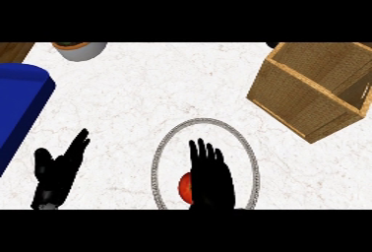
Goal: Pick the tomato from the placemat and place it in the basket
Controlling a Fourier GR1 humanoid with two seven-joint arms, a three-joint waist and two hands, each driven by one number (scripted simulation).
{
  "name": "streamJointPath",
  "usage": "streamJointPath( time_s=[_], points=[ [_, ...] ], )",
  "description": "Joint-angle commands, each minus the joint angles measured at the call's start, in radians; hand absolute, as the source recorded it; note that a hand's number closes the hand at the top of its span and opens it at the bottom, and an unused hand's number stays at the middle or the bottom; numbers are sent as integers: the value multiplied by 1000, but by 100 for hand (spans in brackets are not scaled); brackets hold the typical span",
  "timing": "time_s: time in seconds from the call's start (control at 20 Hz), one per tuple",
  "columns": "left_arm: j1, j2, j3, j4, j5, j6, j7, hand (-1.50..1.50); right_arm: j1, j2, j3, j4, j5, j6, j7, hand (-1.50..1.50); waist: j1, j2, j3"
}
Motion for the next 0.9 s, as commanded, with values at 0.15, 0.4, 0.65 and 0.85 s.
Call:
streamJointPath(
  time_s=[0.15,0.4,0.65,0.85],
  points=[
    [47,-27,-13,82,-10,-2,31,0,-20,18,-7,26,-3,36,140,-150,2,10,-14],
    [24,-55,-25,96,-29,6,36,0,11,18,22,63,27,-27,102,-150,-2,11,-14],
    [58,-42,-18,28,-17,-14,64,0,-23,18,0,126,12,-24,61,150,9,10,-13],
    [61,-61,-27,25,-43,9,70,0,-19,4,30,120,89,32,29,150,3,8,-14]
  ],
)
